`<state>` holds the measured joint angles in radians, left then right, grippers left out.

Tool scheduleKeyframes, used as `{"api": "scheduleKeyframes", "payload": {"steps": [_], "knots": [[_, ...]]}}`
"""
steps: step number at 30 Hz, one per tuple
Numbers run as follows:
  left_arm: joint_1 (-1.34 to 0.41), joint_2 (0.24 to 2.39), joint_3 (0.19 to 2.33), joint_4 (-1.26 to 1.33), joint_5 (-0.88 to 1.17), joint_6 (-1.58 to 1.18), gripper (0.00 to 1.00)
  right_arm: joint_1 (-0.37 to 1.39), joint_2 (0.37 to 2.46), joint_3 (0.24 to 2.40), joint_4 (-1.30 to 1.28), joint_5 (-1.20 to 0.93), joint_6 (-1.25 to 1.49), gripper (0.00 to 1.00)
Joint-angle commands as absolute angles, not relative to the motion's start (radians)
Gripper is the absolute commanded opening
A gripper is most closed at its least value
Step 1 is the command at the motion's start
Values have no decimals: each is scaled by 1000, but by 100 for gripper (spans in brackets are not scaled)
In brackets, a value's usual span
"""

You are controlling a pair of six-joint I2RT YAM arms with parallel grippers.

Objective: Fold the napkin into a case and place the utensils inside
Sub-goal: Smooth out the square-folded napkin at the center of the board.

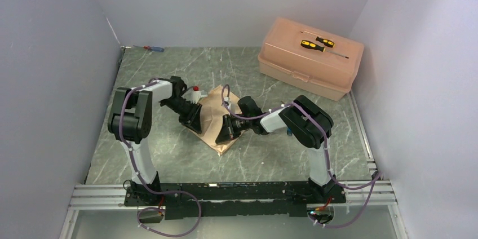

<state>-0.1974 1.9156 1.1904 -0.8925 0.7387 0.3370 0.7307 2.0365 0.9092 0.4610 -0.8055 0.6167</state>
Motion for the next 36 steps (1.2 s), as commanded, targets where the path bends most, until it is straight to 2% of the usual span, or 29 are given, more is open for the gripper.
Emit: {"api": "scheduleKeyframes", "payload": {"steps": [1,11,19,23,26,28,32,36], "knots": [[-110,1925,1227,-896,788,382,27,721,2077,876,412,-719,586,0],[94,2061,1313,-866,683,421,24,721,2080,876,413,-723,593,0],[106,2000,1297,-814,670,403,24,719,2016,913,356,-728,576,0],[102,1963,1297,-817,705,383,25,682,1929,1011,268,-725,546,19],[103,1933,1308,-829,724,371,26,631,1883,1173,137,-689,463,38],[103,1908,1316,-839,735,365,29,595,1886,1303,28,-633,377,47],[104,1864,1318,-847,711,379,37,553,1989,1554,-192,-463,168,60],[104,1860,1310,-839,669,391,39,543,2161,1780,-303,-420,73,62]]}}
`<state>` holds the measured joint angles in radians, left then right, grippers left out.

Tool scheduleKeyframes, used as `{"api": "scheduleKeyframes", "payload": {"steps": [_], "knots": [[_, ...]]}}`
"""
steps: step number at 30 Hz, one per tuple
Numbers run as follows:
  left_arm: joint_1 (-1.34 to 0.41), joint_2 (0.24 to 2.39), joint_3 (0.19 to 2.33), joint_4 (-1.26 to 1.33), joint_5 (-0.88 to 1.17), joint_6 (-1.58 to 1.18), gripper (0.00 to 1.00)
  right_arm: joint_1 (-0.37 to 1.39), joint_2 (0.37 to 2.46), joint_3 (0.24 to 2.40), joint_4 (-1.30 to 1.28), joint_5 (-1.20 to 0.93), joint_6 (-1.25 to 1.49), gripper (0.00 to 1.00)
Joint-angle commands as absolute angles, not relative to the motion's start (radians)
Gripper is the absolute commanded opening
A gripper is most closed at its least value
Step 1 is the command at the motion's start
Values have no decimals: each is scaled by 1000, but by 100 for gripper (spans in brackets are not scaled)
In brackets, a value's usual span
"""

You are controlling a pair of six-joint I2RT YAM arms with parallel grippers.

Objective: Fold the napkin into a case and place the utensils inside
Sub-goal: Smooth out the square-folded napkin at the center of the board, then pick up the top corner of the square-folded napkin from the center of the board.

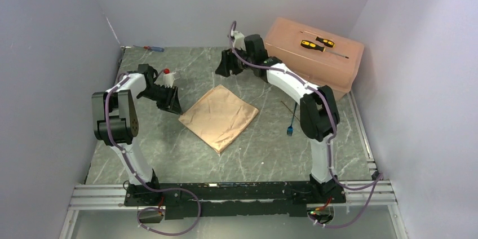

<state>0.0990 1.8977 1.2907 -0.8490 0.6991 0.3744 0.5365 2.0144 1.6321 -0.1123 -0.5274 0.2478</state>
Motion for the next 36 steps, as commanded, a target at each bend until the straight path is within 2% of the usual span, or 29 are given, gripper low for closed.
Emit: {"api": "scheduleKeyframes", "payload": {"steps": [1,14,23,30,36], "knots": [[103,1857,1307,-837,669,388,40,543,2196,1809,-310,-412,57,62],[103,1843,1231,-761,572,410,39,543,2332,1867,-266,-443,20,55],[103,1840,1201,-723,537,404,36,542,2337,1812,-187,-390,38,49],[102,1848,1192,-704,508,403,35,540,2351,1820,-140,-331,44,52],[101,1847,1194,-704,502,405,34,537,2383,1843,-153,-385,64,48]]}}
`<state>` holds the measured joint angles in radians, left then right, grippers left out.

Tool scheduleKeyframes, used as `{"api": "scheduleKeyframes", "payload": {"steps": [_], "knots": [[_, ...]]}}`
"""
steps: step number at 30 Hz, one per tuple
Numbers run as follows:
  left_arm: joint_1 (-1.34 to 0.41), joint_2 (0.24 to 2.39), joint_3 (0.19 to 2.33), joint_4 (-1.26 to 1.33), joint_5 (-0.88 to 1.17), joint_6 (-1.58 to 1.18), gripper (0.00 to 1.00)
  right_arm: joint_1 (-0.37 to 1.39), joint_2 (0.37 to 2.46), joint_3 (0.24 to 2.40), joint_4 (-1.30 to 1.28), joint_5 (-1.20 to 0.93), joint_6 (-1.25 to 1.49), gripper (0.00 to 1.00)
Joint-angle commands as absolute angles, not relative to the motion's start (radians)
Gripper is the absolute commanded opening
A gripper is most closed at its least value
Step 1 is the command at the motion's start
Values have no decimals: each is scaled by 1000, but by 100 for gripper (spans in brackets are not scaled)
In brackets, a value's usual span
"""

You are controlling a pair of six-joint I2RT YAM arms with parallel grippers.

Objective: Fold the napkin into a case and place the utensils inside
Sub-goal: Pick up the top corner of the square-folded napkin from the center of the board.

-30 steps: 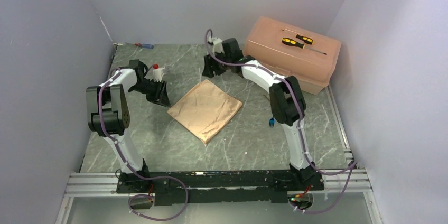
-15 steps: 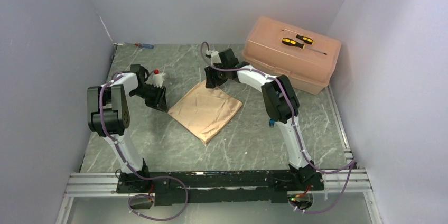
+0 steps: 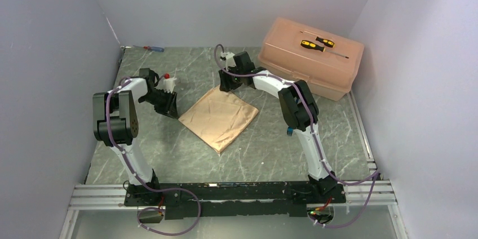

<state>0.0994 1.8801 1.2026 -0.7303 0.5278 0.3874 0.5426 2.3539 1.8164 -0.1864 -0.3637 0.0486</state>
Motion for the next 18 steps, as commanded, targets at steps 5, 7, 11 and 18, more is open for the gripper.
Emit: {"api": "scheduleKeyframes", "payload": {"steps": [5,7,11,18], "knots": [[101,1847,1198,-704,505,402,34,539,2382,1828,-139,-426,87,36],[101,1847,1197,-704,505,402,34,538,2372,1810,-121,-423,90,29],[101,1847,1197,-705,504,403,33,539,2341,1790,-88,-400,88,21],[101,1842,1196,-710,504,409,33,539,2334,1817,-85,-385,65,28]]}}
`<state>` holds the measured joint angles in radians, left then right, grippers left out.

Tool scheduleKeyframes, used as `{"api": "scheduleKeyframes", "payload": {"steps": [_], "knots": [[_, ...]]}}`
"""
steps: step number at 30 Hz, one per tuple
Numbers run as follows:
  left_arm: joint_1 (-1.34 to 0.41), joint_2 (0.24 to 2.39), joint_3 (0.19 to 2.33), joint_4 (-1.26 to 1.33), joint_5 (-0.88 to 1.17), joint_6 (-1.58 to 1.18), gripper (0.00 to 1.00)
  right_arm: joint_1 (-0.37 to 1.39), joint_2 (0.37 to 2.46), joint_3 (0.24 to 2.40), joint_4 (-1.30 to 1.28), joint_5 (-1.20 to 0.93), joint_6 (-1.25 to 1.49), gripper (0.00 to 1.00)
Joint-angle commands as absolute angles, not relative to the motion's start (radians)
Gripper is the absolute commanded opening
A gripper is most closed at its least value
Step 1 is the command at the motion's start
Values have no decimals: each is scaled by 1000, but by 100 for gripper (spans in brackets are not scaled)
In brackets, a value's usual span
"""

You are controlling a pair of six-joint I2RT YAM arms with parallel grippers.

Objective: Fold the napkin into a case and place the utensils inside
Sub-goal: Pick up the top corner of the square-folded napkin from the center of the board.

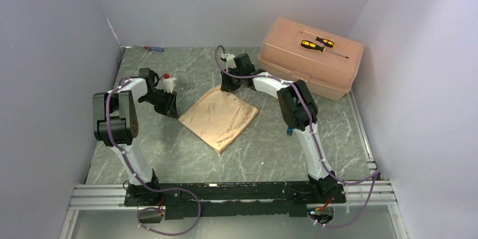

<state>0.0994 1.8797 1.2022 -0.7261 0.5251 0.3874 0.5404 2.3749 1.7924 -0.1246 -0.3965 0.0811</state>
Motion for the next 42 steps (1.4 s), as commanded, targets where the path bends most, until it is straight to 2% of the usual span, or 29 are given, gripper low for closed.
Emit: {"api": "scheduleKeyframes", "payload": {"steps": [1,10,15,21,42], "knots": [[102,1840,1197,-712,505,409,33,539,2340,1827,-90,-388,64,28],[101,1839,1201,-716,508,411,32,539,2367,1852,-91,-410,75,33],[101,1842,1202,-716,511,408,31,541,2357,1844,-85,-405,71,27],[101,1842,1202,-716,511,409,31,547,2304,1778,-35,-372,68,12],[101,1837,1204,-725,513,414,29,652,2039,1496,41,-297,8,11]]}}
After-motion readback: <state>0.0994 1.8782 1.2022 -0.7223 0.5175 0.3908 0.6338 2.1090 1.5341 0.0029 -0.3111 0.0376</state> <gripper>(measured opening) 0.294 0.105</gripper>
